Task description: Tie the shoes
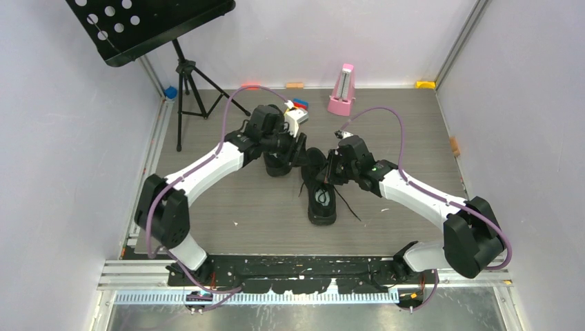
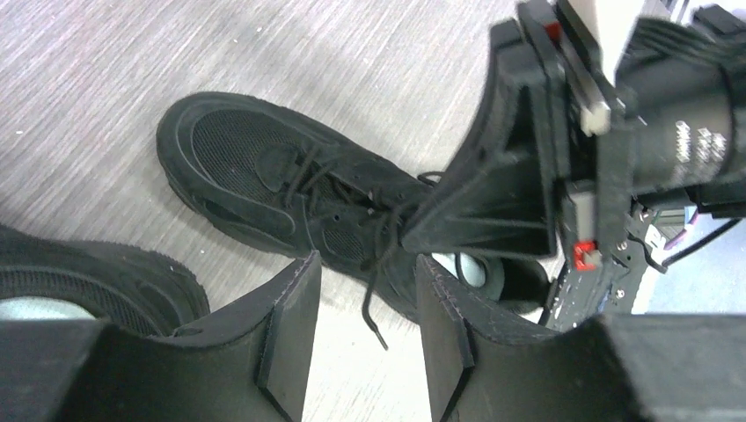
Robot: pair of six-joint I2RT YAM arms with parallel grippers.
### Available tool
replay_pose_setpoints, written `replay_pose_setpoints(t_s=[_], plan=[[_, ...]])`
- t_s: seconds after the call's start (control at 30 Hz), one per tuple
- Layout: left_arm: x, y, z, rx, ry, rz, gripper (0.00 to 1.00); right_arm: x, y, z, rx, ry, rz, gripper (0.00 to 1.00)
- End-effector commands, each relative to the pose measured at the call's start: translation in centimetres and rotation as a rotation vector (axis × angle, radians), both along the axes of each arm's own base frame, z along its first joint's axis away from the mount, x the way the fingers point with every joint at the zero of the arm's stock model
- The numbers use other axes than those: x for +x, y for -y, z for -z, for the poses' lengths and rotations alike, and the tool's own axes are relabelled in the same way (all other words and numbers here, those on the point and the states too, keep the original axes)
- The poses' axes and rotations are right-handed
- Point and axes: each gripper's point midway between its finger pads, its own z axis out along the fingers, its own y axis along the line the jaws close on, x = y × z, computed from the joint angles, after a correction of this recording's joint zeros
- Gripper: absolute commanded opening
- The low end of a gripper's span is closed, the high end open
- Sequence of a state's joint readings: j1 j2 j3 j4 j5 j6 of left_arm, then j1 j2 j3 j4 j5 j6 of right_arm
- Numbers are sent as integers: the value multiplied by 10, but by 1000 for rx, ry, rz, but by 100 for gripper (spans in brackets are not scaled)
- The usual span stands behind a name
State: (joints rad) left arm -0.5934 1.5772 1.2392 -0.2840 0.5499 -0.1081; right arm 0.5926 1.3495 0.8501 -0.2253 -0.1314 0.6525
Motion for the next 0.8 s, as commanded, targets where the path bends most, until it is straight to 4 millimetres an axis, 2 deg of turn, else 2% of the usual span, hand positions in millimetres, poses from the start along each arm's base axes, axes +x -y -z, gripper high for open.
replay_pose_setpoints(t_s=[0.0,0.2,0.47,0.63,0.77], plan=[[15,13,-10,-13,-24,36,45,7,-2,-17,21,71,-6,0],[20,23,9,24,-104,90,43,8,-2,-17,20,69,-9,0],[6,24,28,37,-181,148,40,9,-3,-15,12,66,-11,0],[-1,25,32,28,-214,180,38,10,-4,-16,13,67,-14,0],[-2,24,39,39,-229,181,38,10,-6,-17,19,66,-17,0]])
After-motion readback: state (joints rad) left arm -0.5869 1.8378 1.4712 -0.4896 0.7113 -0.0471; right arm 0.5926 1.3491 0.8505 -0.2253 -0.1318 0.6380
